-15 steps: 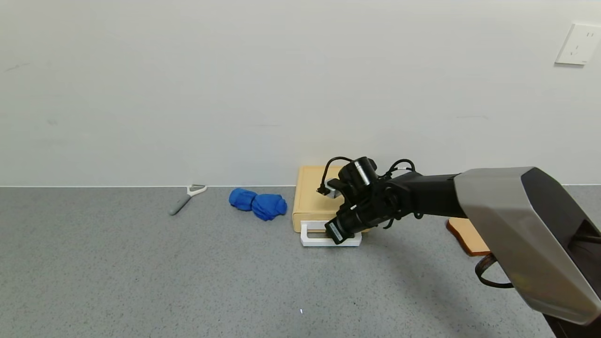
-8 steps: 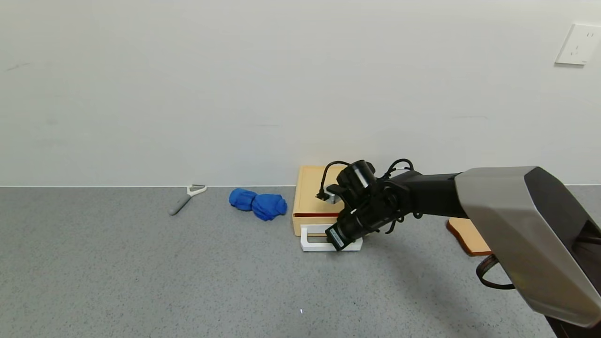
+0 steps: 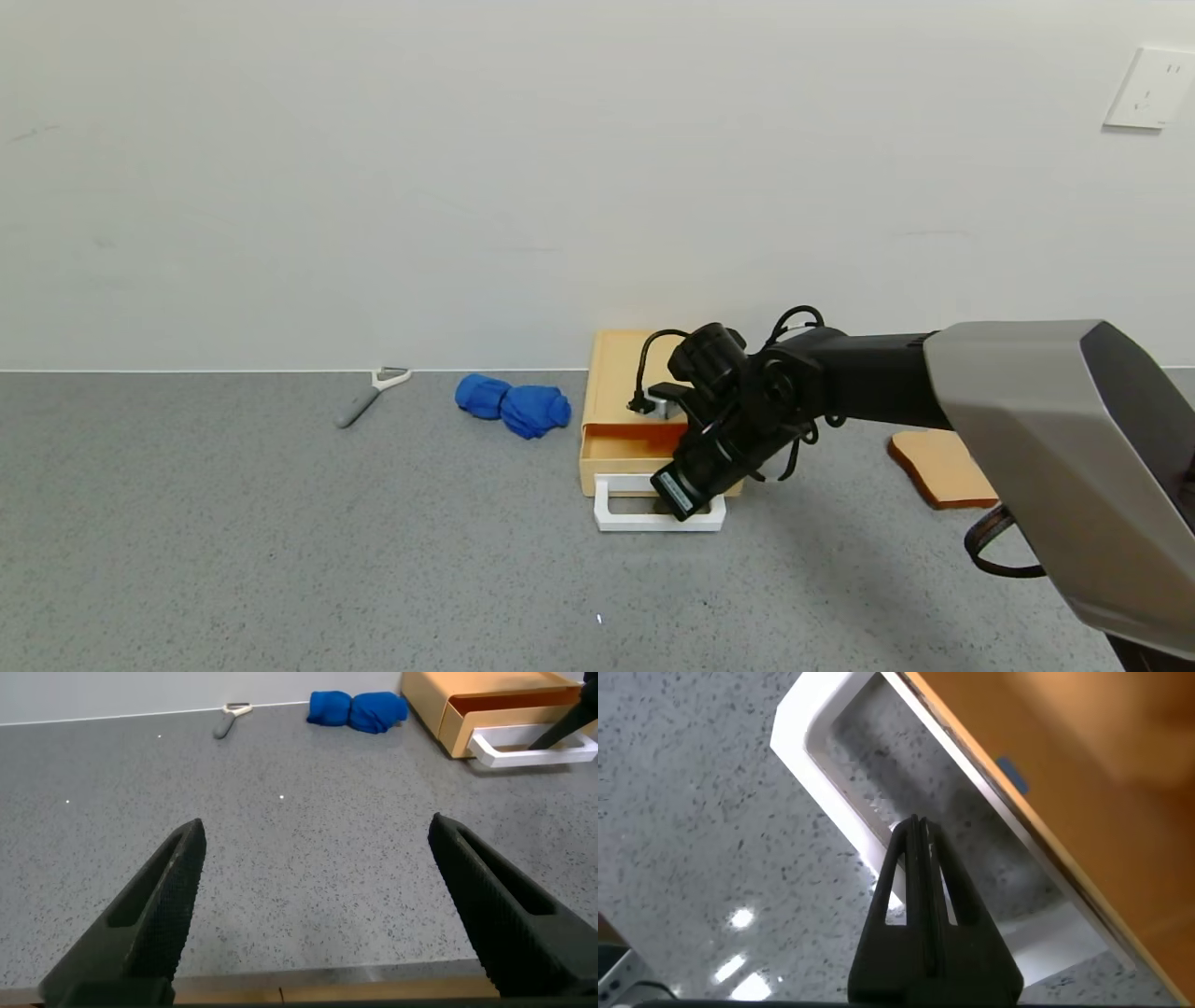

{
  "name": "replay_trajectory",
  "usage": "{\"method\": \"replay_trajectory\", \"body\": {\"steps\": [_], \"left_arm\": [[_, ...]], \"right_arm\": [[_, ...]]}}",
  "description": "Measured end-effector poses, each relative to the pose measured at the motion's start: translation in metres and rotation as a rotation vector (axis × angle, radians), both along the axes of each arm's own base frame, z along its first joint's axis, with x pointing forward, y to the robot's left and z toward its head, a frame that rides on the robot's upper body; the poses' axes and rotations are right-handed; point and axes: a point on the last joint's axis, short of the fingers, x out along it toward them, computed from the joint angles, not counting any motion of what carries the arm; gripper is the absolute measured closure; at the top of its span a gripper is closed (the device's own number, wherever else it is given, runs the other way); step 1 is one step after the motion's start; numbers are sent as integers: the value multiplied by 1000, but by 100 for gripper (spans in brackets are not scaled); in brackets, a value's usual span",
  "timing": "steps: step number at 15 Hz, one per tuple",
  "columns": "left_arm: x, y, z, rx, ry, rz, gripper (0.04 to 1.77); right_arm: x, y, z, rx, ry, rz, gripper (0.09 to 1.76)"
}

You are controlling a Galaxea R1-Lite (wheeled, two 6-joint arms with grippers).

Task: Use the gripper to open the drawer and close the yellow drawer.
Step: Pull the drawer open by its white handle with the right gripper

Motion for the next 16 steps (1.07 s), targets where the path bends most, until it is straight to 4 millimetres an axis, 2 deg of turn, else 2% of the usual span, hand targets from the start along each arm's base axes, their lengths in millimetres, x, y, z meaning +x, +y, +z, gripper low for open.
{"method": "replay_trajectory", "body": {"steps": [16], "left_arm": [[0, 0, 0, 0, 0, 0, 9]], "right_arm": [[-21, 7, -1, -37, 162, -105, 173]]}}
